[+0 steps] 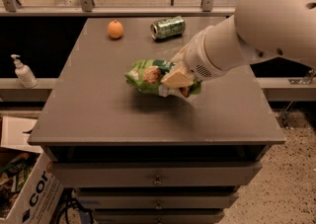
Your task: Move green rice chip bag near green can
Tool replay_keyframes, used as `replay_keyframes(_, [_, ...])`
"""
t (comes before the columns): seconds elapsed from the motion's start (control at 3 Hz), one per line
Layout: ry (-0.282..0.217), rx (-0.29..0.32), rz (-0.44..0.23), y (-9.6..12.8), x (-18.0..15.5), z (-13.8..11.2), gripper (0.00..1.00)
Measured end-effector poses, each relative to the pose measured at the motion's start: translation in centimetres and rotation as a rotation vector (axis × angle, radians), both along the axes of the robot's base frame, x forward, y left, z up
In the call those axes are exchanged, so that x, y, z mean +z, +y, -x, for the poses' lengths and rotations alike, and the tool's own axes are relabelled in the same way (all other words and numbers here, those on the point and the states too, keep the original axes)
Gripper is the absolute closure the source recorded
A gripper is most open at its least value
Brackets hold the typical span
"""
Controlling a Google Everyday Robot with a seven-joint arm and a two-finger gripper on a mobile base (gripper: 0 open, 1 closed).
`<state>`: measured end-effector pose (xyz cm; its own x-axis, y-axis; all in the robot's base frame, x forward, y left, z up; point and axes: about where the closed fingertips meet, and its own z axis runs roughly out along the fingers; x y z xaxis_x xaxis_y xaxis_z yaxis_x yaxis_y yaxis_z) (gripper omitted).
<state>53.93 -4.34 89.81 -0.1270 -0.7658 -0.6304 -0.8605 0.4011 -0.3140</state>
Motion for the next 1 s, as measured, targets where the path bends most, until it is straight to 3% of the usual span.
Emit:
replay_keyframes(0.33, [-0.029,-0.095,0.112,-5.2,0.9,-2.6,1.00])
replay_keyframes(0.67, [-0.056,-0.225,0.238,-12.4,1.1,-5.5,1.00])
replay_keyframes(1.0, [-0.056,-0.225,0.238,-12.4,1.1,-5.5,1.00])
